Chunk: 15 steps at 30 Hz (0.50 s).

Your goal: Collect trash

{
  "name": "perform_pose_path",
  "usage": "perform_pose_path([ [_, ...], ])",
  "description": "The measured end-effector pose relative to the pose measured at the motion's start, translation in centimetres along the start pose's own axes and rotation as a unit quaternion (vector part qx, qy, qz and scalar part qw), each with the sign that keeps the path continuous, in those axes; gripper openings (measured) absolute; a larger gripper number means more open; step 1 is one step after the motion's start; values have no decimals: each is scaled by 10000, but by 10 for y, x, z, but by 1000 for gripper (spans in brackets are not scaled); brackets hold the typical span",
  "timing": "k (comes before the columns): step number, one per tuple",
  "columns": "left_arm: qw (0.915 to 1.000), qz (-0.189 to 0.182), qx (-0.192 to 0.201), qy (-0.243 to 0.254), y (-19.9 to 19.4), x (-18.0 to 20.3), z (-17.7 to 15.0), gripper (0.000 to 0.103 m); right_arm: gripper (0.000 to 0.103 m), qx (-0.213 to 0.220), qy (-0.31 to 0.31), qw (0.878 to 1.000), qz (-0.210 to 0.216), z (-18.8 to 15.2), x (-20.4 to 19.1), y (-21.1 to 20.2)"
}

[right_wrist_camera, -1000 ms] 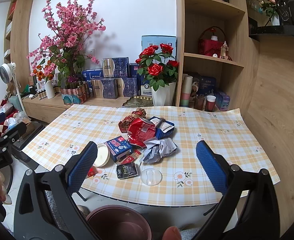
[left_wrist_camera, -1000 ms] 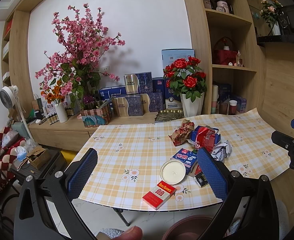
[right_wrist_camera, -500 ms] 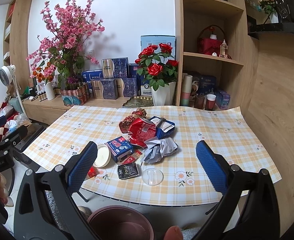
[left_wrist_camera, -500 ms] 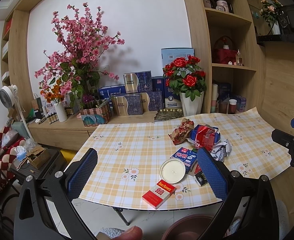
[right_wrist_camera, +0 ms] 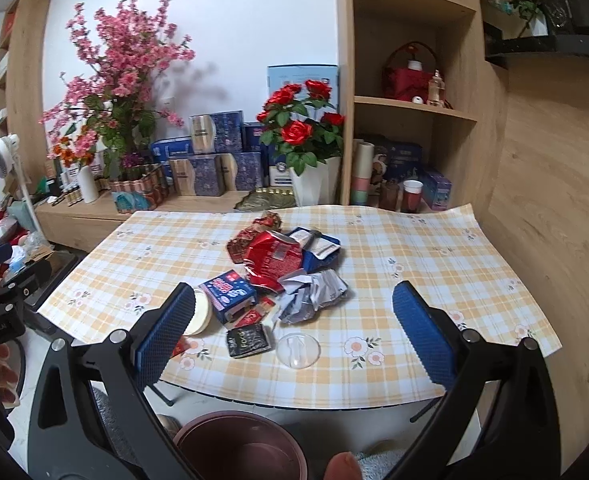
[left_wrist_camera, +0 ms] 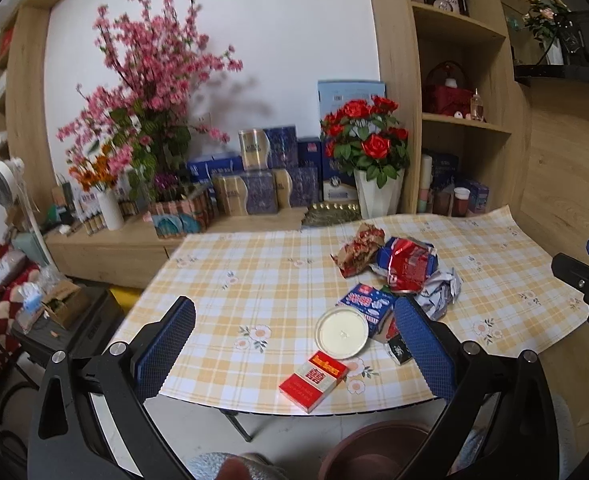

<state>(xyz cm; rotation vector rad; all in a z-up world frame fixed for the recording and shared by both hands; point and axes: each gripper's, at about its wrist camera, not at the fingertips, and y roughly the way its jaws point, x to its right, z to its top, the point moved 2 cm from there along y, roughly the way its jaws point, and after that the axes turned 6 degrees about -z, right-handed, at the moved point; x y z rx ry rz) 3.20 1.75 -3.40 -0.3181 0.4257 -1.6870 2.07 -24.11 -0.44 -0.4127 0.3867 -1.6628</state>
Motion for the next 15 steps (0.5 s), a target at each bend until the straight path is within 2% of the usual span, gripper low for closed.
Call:
perform_pose_path([
  [2, 9999, 56, -132, 65, 12, -2, 3, 98, 97, -58, 49, 10000, -6, -1, 2, 8],
  [5, 9996, -2, -244, 143, 26, -8, 4, 98, 97, -209, 52, 9994, 261, -3, 1, 22],
  [8, 9997, -49, -163, 157, 43, -15, 7, 98, 97, -308, -97, 9992, 239, -5, -7, 47],
  [11, 9997, -27, -138, 187, 61, -21, 8, 98, 97, -438, -195, 9983, 326, -4, -18, 79],
  [15, 9992, -103, -392, 40, 95, -34, 10, 98, 97, -978, -119, 9941, 450, 1, -38, 145],
])
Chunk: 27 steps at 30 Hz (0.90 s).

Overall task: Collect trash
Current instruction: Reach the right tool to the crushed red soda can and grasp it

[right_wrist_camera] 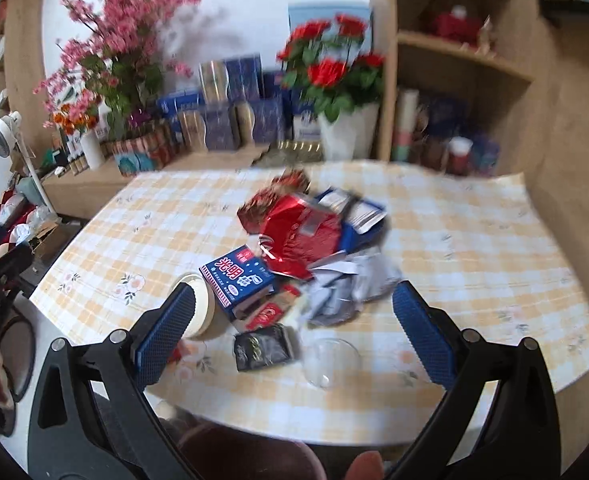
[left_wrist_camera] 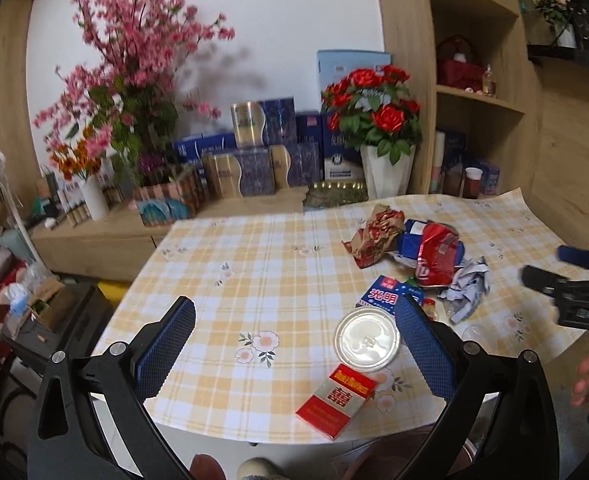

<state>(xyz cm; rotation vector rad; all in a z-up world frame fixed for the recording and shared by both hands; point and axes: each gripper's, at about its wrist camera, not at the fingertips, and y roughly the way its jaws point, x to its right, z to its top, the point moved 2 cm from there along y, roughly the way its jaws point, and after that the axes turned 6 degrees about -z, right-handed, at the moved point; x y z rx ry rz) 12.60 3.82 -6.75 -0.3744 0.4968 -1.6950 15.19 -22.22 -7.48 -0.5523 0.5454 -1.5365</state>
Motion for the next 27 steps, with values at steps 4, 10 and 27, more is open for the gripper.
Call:
perform_pose_path([
  [4, 9999, 97, -70, -101, 26, -15, 2, 98, 97, -274, 377, 9988, -162, 21, -12, 60],
  [10, 9990, 125, -196, -373, 56, -41, -2, 98, 97, -677, 611, 9944, -529, 42, -31, 138],
  [27, 9966, -214, -382, -699, 78, -53, -19, 98, 55, -1116, 577, 9910, -460, 46, -30, 176],
])
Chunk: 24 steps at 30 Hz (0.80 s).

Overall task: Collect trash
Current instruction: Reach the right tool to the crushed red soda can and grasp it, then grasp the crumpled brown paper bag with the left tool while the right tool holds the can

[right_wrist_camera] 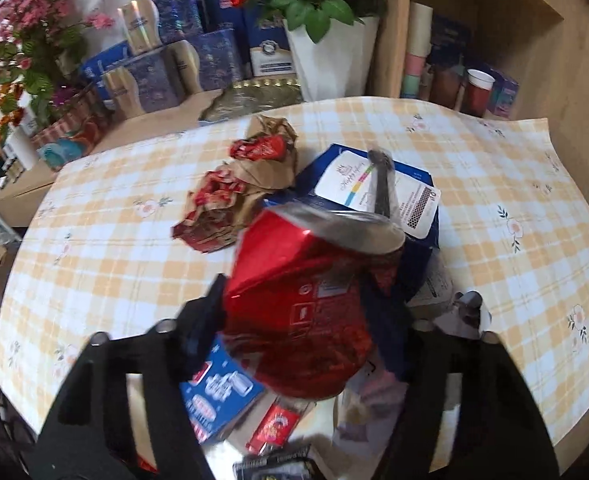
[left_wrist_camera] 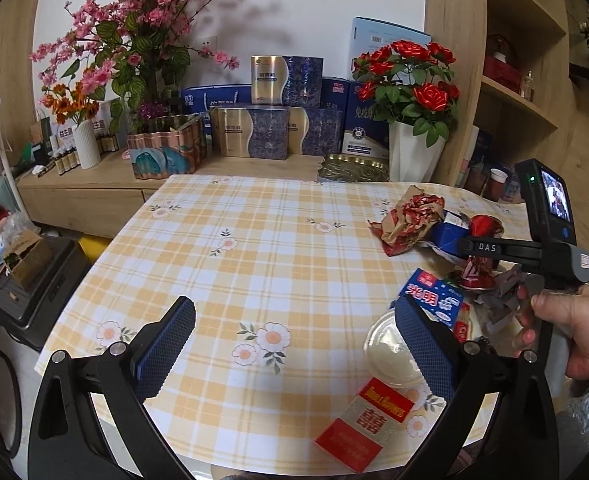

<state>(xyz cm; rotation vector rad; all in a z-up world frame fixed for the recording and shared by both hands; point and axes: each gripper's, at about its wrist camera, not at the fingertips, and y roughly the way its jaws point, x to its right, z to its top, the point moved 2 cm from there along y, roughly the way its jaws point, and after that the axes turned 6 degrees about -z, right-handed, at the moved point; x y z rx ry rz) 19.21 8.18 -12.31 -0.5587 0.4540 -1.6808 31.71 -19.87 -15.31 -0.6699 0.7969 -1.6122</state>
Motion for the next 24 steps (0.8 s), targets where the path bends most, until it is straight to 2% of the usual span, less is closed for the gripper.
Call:
perform_pose_path([
  [1, 10000, -41, 11, -20, -1, 2, 1, 98, 44, 20, 74, 9999, 113, 0, 4, -6],
  [4, 9999, -157, 59, -28, -6, 8, 2, 98, 22, 193, 201, 9992, 302, 2, 14, -26],
  [7, 9996, -246, 106, 30, -12, 14, 5, 98, 13, 458, 265, 9976, 447, 4, 26, -48],
  [16, 9982, -592, 57, 77, -12, 34, 9, 97, 12, 916, 418, 9918, 790, 0, 61, -83],
  [19, 9963, -848, -86, 55, 2, 44, 14, 97, 12, 1076, 452, 9901, 786, -2, 74, -89],
  [24, 9917, -1182, -466, 189, 55, 68, 32, 93, 12, 1258, 596, 9867, 842, -5, 100, -97],
])
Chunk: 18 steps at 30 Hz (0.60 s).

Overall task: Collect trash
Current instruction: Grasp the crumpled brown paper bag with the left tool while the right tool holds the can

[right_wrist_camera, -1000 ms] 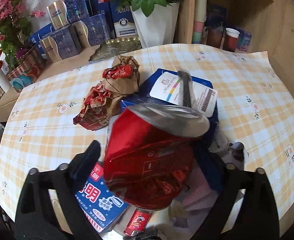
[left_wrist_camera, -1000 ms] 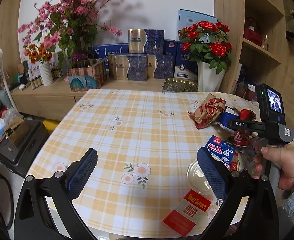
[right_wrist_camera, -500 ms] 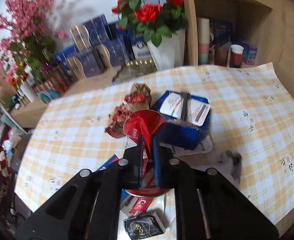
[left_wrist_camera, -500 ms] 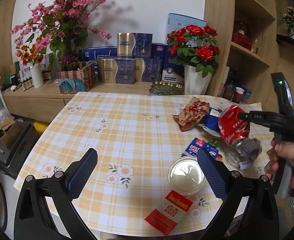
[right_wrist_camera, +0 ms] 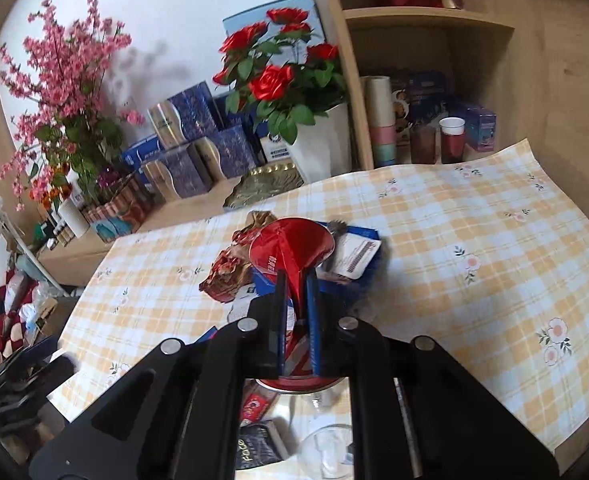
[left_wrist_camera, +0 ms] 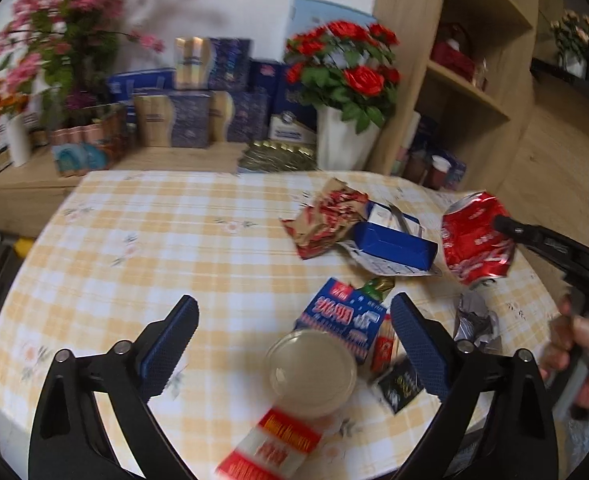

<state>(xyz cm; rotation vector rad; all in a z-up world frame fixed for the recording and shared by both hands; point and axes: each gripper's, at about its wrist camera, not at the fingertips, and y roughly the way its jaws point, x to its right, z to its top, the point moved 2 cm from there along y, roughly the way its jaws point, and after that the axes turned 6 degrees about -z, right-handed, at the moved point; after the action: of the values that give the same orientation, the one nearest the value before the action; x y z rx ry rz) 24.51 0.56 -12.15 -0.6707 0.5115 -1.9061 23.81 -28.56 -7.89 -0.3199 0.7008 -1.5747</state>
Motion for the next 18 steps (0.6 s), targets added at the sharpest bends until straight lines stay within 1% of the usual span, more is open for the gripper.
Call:
perform_pose_path([
  [2, 9995, -63, -212, 241, 31, 5, 12, 89, 12, 51, 75, 10000, 40, 2, 12, -4],
  [3, 9988, -161, -333, 316, 49, 6, 18, 86, 12, 75, 103, 9999, 51, 3, 18, -6],
  [5, 9972, -314, -557, 398, 80, 8, 30, 85, 12, 116, 167, 9998, 44, 5, 28, -9],
  [6, 9961, -450, -654, 379, 95, 9, 37, 85, 12, 145, 226, 9996, 37, 6, 36, -10],
  [7, 9952, -605, -724, 248, 111, 9, 46, 85, 12, 164, 270, 9995, 24, 7, 42, -11],
  [9, 9938, -722, -842, -20, 137, 11, 61, 85, 12, 215, 387, 9990, 9, 10, 56, -13],
  [10, 9935, -737, -857, -104, 145, 11, 66, 89, 12, 231, 412, 9989, -9, 11, 60, -13],
  [11, 9929, -750, -890, -258, 159, 13, 74, 95, 12, 255, 450, 9987, -42, 12, 67, -13],
  [12, 9924, -721, -914, -400, 172, 14, 80, 97, 12, 270, 472, 9985, -65, 12, 71, -14],
  [15, 9902, -528, -1069, -728, 206, 16, 93, 97, 12, 304, 505, 9982, -126, 10, 84, -15],
  [16, 9899, -391, -1124, -769, 219, 18, 97, 97, 12, 313, 515, 9981, -140, 10, 88, -15],
  [18, 9901, -242, -1179, -729, 235, 23, 103, 97, 12, 323, 550, 9978, -159, 9, 95, -16],
])
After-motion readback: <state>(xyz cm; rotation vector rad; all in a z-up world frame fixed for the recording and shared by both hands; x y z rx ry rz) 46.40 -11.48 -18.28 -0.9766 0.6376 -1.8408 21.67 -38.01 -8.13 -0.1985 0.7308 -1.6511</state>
